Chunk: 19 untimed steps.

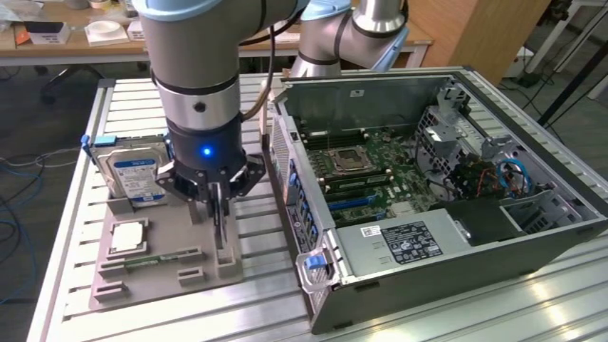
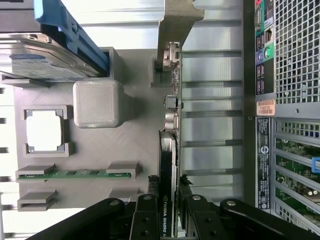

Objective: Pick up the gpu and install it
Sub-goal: 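Pick up the gpu and move the gpu toward the slot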

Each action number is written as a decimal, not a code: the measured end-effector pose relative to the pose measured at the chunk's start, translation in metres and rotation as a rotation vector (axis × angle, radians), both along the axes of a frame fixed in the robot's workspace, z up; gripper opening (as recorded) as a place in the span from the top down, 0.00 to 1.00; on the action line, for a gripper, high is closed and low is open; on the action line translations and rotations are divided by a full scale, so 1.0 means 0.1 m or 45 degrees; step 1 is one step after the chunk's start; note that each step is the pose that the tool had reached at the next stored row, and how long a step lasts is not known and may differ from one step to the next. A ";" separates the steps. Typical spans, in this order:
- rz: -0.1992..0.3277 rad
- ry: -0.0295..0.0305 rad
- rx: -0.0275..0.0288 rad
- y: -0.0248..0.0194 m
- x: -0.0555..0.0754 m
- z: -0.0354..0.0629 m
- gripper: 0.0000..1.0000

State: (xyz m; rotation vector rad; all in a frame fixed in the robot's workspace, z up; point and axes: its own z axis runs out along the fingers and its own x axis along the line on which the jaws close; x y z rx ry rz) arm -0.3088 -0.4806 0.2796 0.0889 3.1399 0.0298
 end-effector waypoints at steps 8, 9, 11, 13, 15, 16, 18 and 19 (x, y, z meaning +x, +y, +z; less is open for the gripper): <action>0.000 0.0001 -0.0001 0.000 0.00 0.137 0.74; 0.000 0.0000 -0.0001 0.000 0.00 0.156 0.74; 0.000 -0.0001 0.0000 0.000 0.00 0.193 0.74; 0.000 0.0000 0.0000 0.000 0.00 0.230 0.74; 0.000 0.0000 0.0000 0.000 0.00 0.268 0.74; 0.000 0.0001 0.0000 0.000 0.00 0.287 0.74; 0.000 0.0000 0.0000 0.000 0.00 0.323 0.74; 0.000 0.0000 0.0000 0.000 0.00 0.340 0.74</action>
